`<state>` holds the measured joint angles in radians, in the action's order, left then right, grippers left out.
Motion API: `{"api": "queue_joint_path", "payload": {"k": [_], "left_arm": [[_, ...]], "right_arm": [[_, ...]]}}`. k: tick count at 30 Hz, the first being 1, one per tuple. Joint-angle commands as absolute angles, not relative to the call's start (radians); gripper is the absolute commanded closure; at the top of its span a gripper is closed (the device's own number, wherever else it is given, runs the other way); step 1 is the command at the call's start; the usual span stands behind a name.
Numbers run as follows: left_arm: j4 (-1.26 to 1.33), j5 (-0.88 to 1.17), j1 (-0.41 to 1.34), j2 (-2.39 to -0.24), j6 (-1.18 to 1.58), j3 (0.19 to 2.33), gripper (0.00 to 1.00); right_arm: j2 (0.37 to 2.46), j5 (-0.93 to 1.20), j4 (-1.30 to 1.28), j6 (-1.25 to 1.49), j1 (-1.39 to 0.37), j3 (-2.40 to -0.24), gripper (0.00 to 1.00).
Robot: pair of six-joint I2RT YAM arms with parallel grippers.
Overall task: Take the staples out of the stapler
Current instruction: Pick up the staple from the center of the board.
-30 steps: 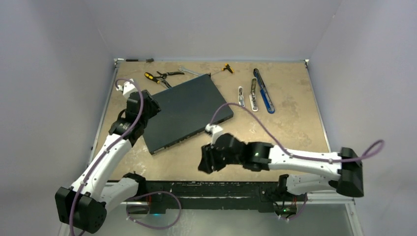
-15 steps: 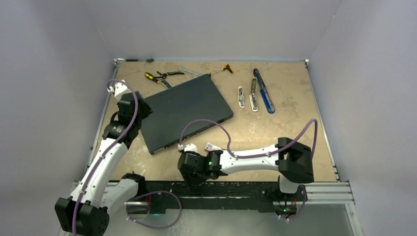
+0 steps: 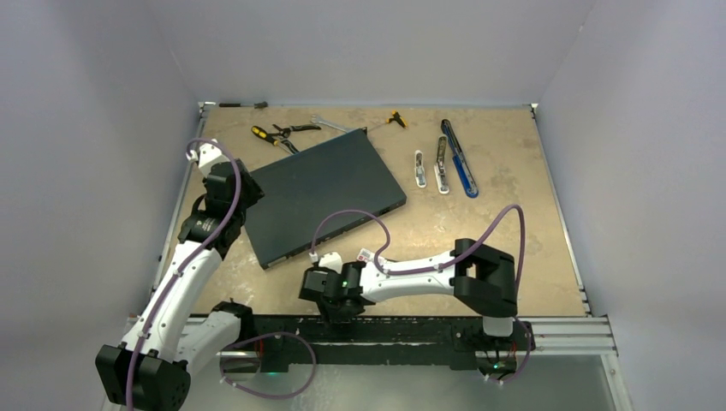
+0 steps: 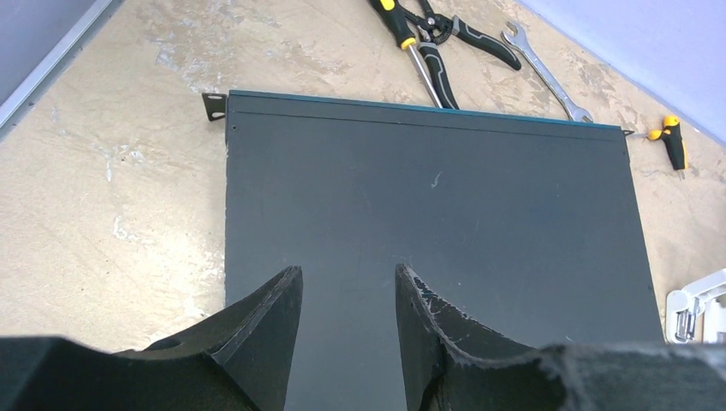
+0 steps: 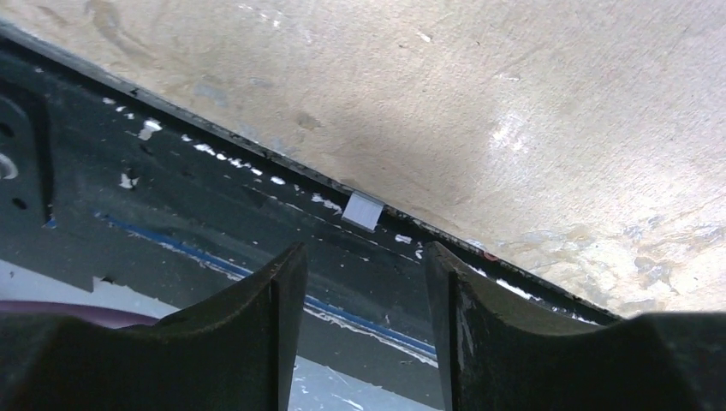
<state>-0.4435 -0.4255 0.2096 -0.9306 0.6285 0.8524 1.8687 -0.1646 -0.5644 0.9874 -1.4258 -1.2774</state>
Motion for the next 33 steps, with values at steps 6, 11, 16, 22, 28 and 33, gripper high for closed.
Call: {"api": "queue_joint_path", "payload": {"k": [6, 11, 16, 22, 28, 33], "left_arm": [[-0.446, -0.454, 0.203, -0.915, 0.597, 0.857, 0.57], [-0.448, -0.455, 0.203, -0.914, 0.597, 0.857, 0.57], [-0.447, -0.456, 0.203, -0.912, 0.595, 0.858, 0.57], [-0.448, -0.457, 0.204, -0.912, 0.594, 0.859, 0.57], [-0.446, -0.457, 0.203, -0.915, 0.591, 0.859, 0.57], [-0.446, -0.456, 0.204, -0.914, 0.591, 0.86, 0.57]], "right_arm": [[1.902, -0.21, -0.65, 1.076, -1.425, -1.348, 0.54], [1.91, -0.225, -0.65, 1.088, -1.425, -1.371, 0.55], [1.919, -0.235, -0.658, 1.094, -1.424, -1.378, 0.55], [1.949, -0.233, -0.668, 1.087, -1.423, -1.39, 0.62], [1.964, -0.237, -0.678, 1.082, -1.422, -1.397, 0.66], [1.969, -0.238, -0.681, 1.076, -1.418, -1.397, 0.72]]}}
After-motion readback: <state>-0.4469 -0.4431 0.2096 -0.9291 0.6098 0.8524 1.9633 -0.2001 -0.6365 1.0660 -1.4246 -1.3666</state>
